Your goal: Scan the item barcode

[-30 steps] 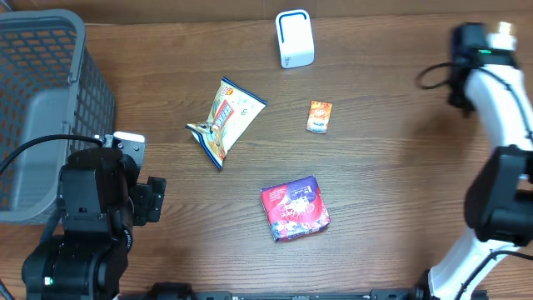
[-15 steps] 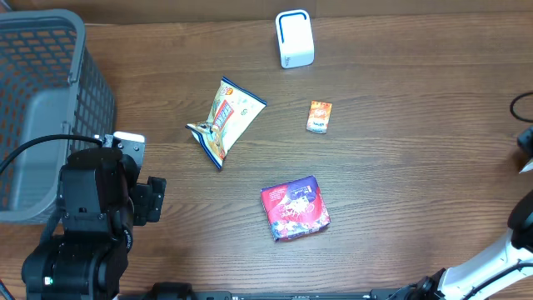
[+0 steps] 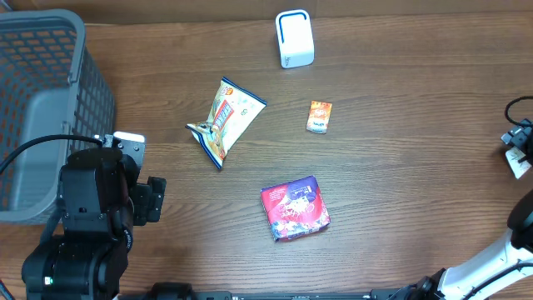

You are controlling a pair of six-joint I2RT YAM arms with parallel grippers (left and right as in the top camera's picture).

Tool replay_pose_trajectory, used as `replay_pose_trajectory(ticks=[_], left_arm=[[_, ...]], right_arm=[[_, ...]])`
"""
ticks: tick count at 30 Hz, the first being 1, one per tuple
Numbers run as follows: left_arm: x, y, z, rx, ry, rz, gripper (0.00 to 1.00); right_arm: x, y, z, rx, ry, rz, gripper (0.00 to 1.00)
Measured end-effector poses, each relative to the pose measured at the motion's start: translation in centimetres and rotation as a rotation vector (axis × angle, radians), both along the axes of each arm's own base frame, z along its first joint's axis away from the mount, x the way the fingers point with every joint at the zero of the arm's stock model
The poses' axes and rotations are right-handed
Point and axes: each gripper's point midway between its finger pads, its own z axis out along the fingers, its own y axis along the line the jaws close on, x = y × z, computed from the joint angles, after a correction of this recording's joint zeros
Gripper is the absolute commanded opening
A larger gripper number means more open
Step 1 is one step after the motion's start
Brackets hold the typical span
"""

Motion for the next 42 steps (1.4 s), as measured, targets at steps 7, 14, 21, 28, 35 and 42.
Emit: replay_pose_trajectory(ticks=[7, 14, 21, 28, 35, 42], left_arm=[[0.0, 0.0, 0.0, 0.000, 0.000, 0.000, 1.00], [0.0, 0.0, 0.0, 0.000, 0.000, 0.000, 1.00], [0.0, 0.0, 0.0, 0.000, 0.000, 0.000, 1.00], [0.0, 0.0, 0.0, 0.000, 0.000, 0.000, 1.00], [0.2, -0.2, 0.1, -0.010, -0.007, -0.008, 1.00], [1.9, -4.3, 0.5, -0.188, -0.067, -0.170, 1.00]], right_arm=[[2.5, -1.2, 5.4, -0.043, -0.087, 0.010, 1.00], [6.5, 2.7, 10.6, -0.037, -0.190, 0.126, 1.00], [12.0, 14.7, 10.9, 0.029, -0.208, 0.408, 1.00], [14.3, 29.8, 10.7, 0.195, -0.249, 0.704, 1.00], [12.3, 39.0, 10.4, 0.313, -0.215, 0.876, 1.00], [10.7, 43.2, 9.3, 0.474, -0.197, 0.941, 1.00]])
